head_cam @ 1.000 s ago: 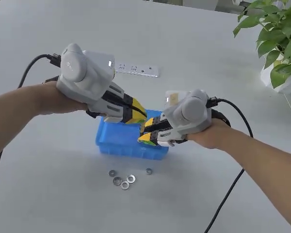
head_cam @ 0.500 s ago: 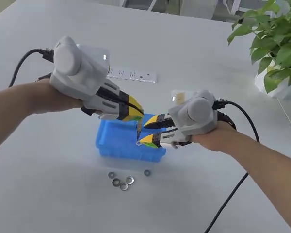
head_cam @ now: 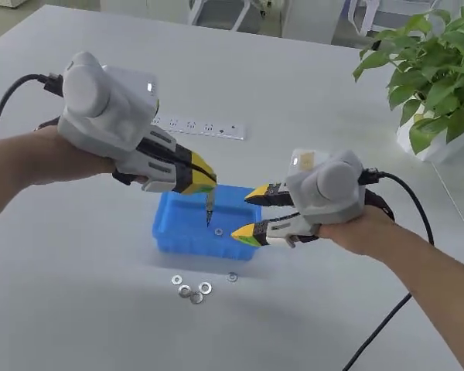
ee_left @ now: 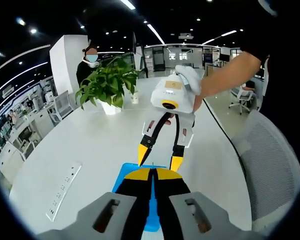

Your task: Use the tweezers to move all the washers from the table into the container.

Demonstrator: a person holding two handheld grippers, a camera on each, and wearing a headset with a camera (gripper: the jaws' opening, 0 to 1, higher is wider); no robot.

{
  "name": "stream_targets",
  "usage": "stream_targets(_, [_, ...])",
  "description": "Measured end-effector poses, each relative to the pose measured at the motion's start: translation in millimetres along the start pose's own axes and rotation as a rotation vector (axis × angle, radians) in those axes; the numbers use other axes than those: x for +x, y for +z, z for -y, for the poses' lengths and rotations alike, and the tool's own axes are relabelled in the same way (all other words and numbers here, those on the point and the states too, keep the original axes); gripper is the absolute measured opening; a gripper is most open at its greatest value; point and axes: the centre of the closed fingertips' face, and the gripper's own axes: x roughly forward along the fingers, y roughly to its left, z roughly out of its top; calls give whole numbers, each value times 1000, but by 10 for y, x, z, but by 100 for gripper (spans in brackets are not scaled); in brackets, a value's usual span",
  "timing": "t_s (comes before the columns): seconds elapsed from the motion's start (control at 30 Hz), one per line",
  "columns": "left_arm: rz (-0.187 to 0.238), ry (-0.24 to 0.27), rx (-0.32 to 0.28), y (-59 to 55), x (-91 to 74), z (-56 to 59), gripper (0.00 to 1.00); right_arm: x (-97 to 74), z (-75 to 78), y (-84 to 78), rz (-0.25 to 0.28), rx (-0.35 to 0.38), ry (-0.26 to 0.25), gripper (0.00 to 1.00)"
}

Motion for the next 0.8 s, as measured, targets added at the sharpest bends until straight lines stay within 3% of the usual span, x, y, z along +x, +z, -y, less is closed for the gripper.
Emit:
stream_targets(0.23, [-27,-6,7,-22,-71,93,5,-129,-45,-50,1,33,-33,47])
stream_targets(0.5, [-24,-10,6,10,-154,195,5,-256,-115,-92,17,66,-63,54])
stream_targets(0.8, [-28,-21,7,-52,-180,310,5,-346,-221,-215,22,91,-69,60])
